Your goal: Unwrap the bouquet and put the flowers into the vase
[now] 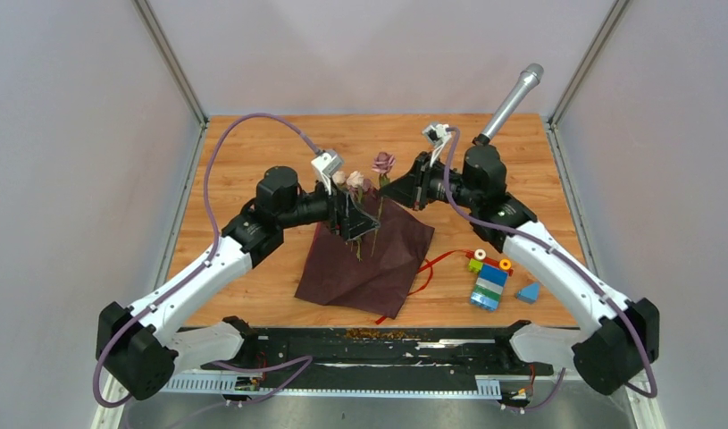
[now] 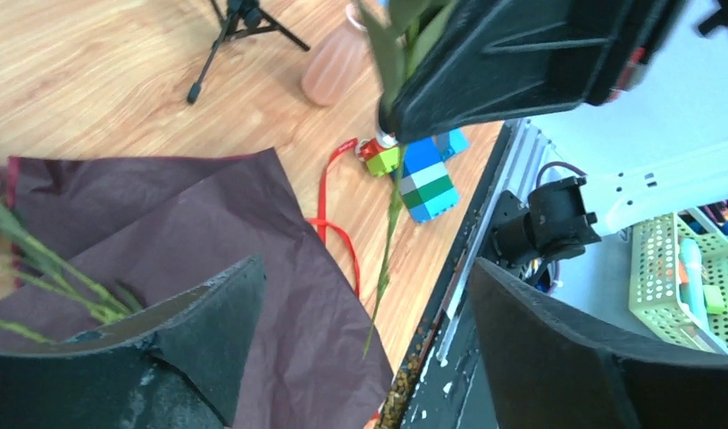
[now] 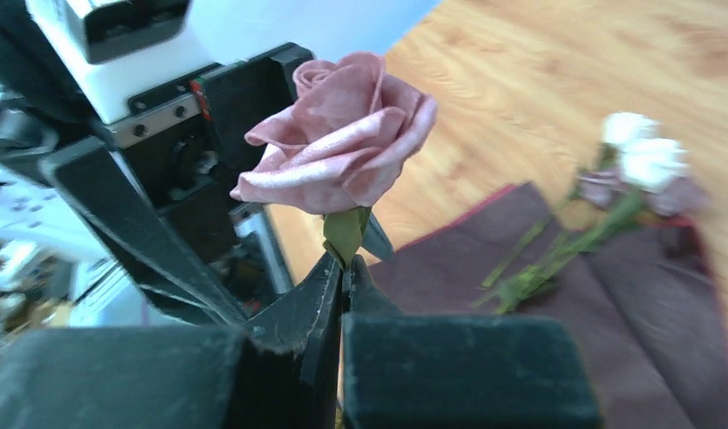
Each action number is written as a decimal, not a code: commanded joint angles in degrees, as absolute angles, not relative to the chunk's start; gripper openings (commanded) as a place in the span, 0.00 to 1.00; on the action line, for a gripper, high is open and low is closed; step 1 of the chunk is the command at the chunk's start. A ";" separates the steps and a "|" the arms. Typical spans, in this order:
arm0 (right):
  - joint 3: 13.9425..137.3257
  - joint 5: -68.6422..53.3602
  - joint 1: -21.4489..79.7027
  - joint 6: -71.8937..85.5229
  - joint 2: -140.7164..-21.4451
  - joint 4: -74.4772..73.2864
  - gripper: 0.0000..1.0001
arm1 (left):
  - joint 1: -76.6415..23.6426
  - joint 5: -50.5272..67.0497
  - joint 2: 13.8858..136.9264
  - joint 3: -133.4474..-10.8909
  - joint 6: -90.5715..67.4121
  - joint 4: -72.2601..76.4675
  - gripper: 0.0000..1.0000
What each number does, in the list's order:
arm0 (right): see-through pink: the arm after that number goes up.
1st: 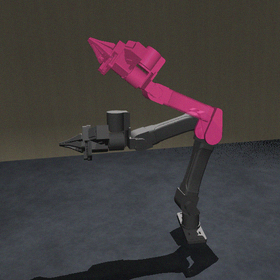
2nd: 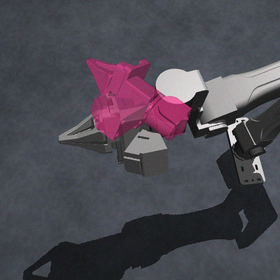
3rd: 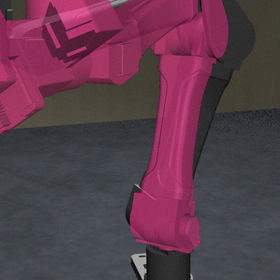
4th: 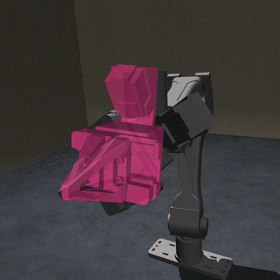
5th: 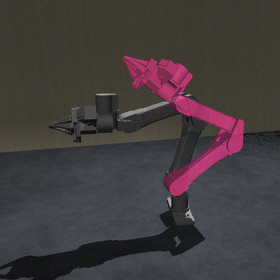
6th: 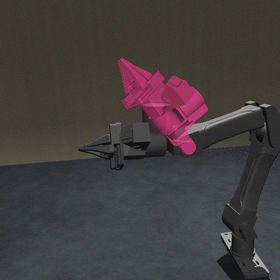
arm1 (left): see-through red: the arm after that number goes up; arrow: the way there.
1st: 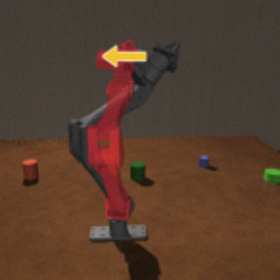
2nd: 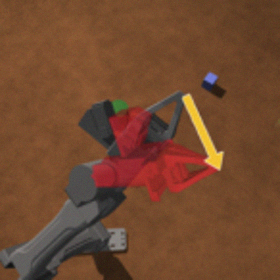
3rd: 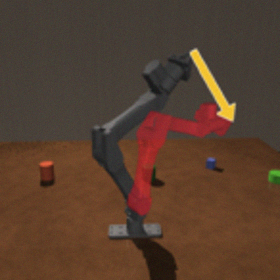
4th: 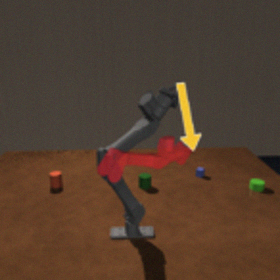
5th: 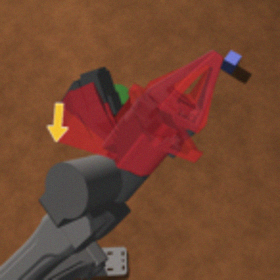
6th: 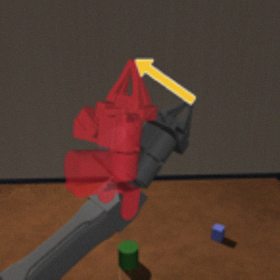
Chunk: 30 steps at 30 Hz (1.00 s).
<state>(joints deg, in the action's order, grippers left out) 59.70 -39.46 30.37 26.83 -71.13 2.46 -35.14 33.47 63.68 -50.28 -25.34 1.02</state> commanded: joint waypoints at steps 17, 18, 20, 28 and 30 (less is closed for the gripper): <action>57.42 22.77 10.05 3.43 -50.50 -12.42 0.00 | -12.02 -7.50 60.02 -56.31 -6.17 -26.29 1.00; 56.72 22.25 9.56 3.77 -50.72 -10.26 0.00 | -12.06 -7.29 59.48 -55.92 -5.96 -25.94 1.00; 55.54 21.20 8.51 4.85 -51.36 -7.18 0.00 | -12.04 -7.42 58.53 -55.20 -5.36 -25.35 1.00; 54.42 17.44 7.00 5.38 -55.40 -2.66 0.00 | -12.05 -7.99 58.17 -55.11 -4.85 -25.56 1.00; 54.62 16.95 6.85 5.81 -56.35 -2.82 0.00 | -12.04 -7.34 58.21 -55.11 -4.79 -25.63 1.00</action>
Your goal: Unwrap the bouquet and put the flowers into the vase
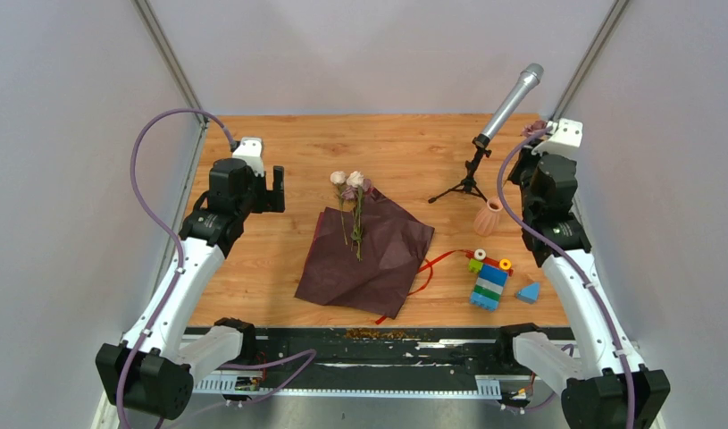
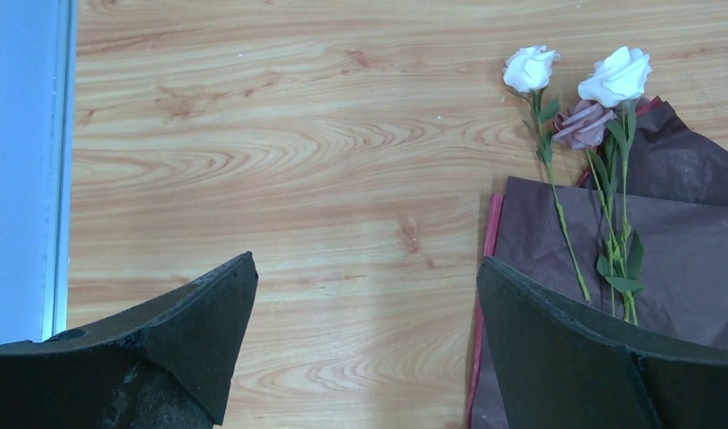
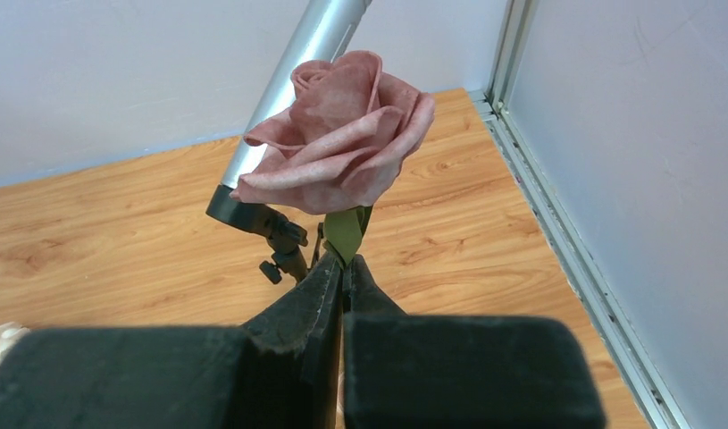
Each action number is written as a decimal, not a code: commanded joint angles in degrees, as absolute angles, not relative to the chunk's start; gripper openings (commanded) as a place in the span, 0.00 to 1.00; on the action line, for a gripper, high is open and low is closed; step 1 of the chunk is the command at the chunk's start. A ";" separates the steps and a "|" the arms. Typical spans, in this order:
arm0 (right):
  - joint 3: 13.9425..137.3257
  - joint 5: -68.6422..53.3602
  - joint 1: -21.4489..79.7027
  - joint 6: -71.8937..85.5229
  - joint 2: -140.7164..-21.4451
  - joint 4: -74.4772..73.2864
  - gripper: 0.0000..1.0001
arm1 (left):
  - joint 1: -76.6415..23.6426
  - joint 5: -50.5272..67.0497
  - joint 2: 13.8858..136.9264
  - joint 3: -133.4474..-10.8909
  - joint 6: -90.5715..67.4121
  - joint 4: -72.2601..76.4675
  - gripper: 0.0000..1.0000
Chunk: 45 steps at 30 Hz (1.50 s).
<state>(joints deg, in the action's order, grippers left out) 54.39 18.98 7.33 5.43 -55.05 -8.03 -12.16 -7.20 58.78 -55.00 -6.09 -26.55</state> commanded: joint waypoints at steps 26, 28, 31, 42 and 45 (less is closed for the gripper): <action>41.96 18.93 6.80 7.38 -57.44 -0.53 0.06 | -12.04 -5.30 58.59 -54.76 -4.66 -25.51 1.00; 41.44 18.93 6.76 7.51 -57.92 -0.52 0.09 | -12.04 -5.14 58.54 -54.67 -4.74 -25.57 1.00; 40.89 19.43 6.79 7.57 -58.01 -0.54 0.15 | -12.04 -4.94 58.62 -54.62 -4.75 -25.55 1.00; 42.34 19.78 6.85 8.09 -54.57 -5.49 0.59 | -12.04 -1.26 58.80 -54.45 -4.39 -25.37 0.99; 44.32 22.51 7.08 9.08 -51.92 -9.65 0.64 | -12.04 2.65 58.56 -54.18 -4.05 -24.87 0.97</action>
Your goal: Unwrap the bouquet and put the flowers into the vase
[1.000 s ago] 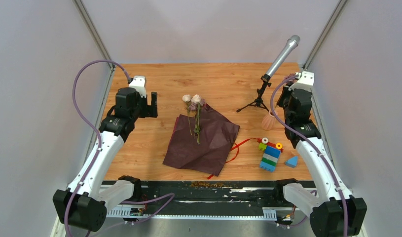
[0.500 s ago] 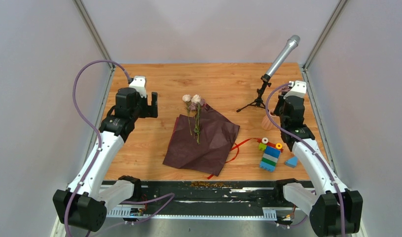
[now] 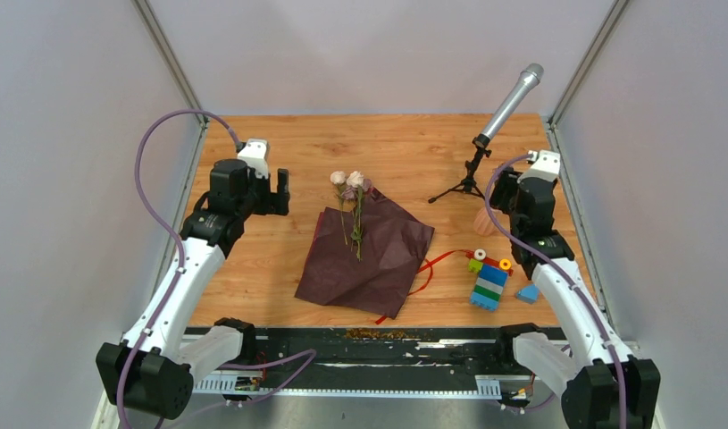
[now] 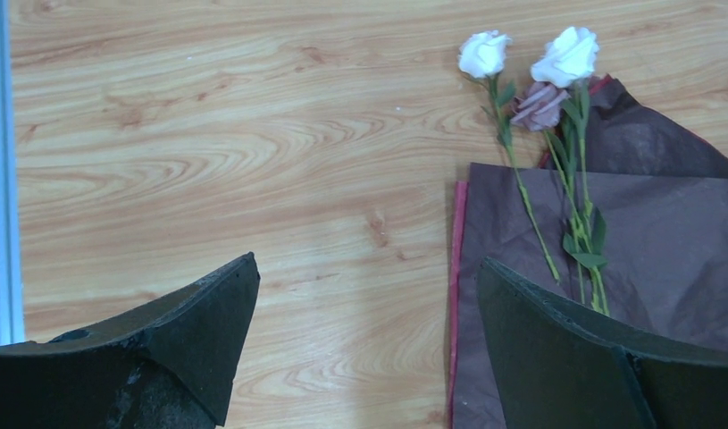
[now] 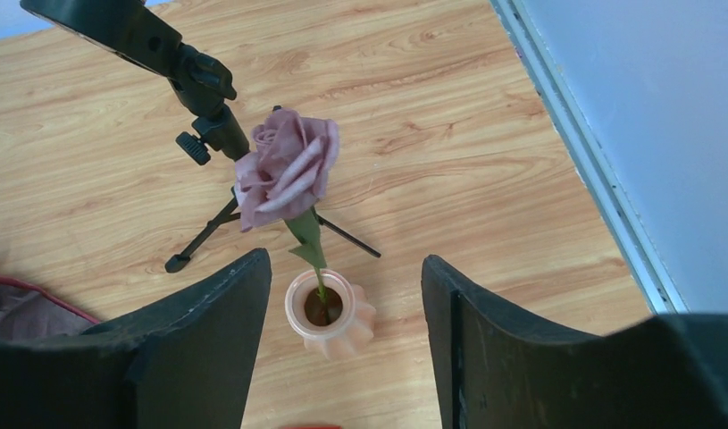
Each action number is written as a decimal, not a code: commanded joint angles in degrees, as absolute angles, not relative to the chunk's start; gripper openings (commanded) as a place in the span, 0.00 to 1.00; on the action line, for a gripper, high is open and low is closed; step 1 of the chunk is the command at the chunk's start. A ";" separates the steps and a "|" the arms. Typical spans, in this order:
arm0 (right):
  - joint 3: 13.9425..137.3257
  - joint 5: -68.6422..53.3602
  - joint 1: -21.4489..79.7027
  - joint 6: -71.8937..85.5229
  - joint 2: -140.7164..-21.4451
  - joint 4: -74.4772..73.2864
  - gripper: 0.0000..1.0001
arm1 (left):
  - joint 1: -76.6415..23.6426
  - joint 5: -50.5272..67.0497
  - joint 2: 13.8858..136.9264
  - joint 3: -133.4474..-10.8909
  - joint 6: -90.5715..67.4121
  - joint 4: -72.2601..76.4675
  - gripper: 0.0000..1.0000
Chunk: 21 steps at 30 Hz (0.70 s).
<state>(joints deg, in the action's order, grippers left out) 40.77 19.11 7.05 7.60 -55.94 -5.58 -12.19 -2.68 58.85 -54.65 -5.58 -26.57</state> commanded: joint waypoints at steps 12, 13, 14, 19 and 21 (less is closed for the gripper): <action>57.84 2.83 9.92 7.98 -49.03 -22.59 0.69 | -23.27 13.90 63.67 -51.52 -19.20 -14.79 0.90; 58.34 1.25 10.73 8.74 -49.88 -23.04 0.67 | -24.50 13.89 64.87 -51.07 -20.59 -13.31 0.90; 58.51 0.99 12.29 9.50 -50.60 -23.14 0.65 | -25.87 13.23 66.03 -50.98 -21.99 -12.59 0.90; 56.29 7.74 26.94 10.81 -54.05 -20.84 0.61 | -31.44 9.88 72.36 -50.12 -26.74 -8.94 0.86; 54.99 9.80 31.60 12.28 -55.82 -18.95 0.60 | -31.80 9.26 74.86 -49.64 -28.16 -7.69 0.85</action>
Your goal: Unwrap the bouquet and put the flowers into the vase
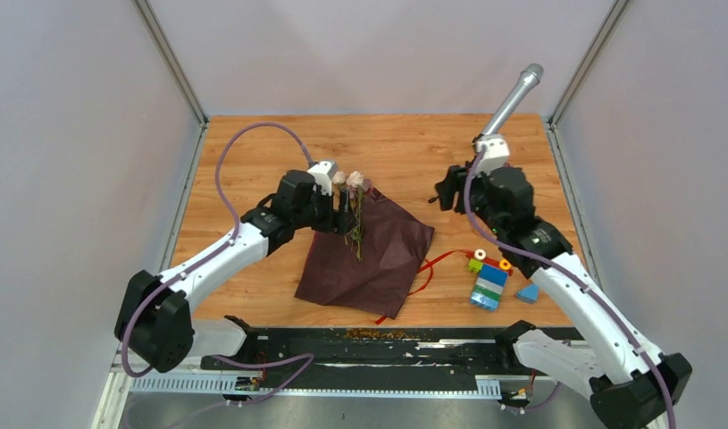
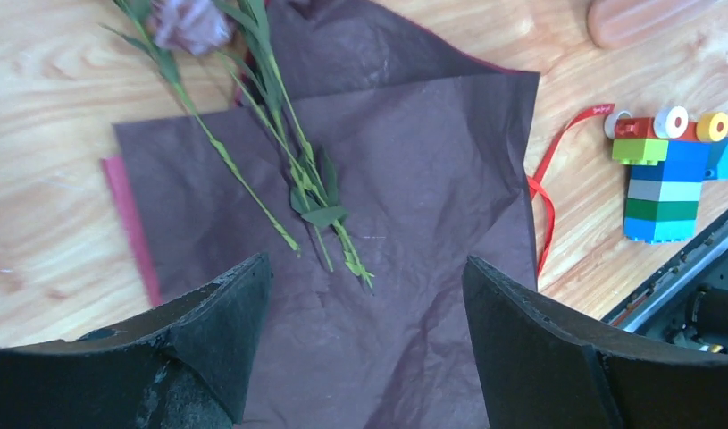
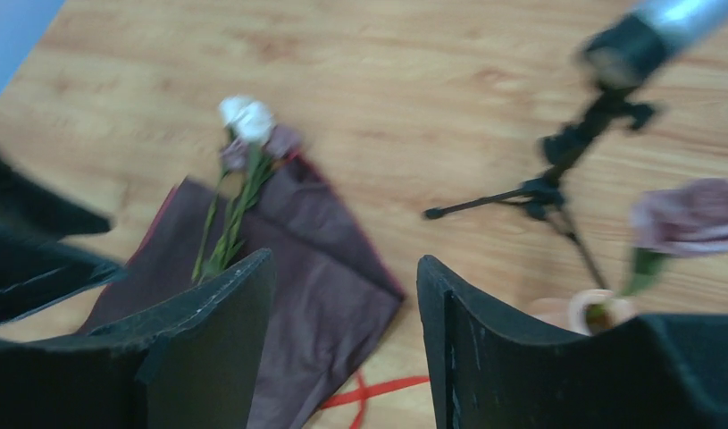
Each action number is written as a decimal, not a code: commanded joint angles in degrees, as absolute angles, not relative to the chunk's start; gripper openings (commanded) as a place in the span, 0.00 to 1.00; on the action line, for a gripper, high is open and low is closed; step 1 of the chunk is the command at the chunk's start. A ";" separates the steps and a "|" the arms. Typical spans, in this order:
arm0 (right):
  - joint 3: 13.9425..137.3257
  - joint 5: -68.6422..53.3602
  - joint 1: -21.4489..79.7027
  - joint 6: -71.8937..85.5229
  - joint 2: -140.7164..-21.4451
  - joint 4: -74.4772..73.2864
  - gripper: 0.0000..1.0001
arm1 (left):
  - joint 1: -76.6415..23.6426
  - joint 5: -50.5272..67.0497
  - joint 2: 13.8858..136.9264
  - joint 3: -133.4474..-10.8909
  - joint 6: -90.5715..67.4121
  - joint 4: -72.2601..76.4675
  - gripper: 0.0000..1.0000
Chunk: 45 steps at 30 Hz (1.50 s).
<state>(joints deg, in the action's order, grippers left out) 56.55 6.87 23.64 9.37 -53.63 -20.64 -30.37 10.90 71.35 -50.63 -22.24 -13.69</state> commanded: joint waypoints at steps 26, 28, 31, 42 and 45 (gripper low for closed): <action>50.81 13.07 43.24 18.93 -62.59 -14.49 0.53 | -31.34 -10.23 101.55 -66.71 -25.75 -12.26 0.37; 50.59 13.24 43.24 18.98 -62.28 -14.58 0.53 | -31.17 -10.86 102.53 -67.60 -25.59 -12.26 0.36; 50.48 13.31 43.24 18.94 -62.15 -14.72 0.53 | -30.63 -10.55 104.81 -69.35 -25.31 -12.93 0.34; 49.92 13.49 43.24 19.51 -61.27 -14.92 0.52 | -28.92 -9.90 109.05 -72.15 -24.00 -12.51 0.32; 49.87 13.62 43.29 19.36 -61.02 -15.19 0.52 | -28.87 -9.94 110.03 -72.99 -23.32 -12.54 0.32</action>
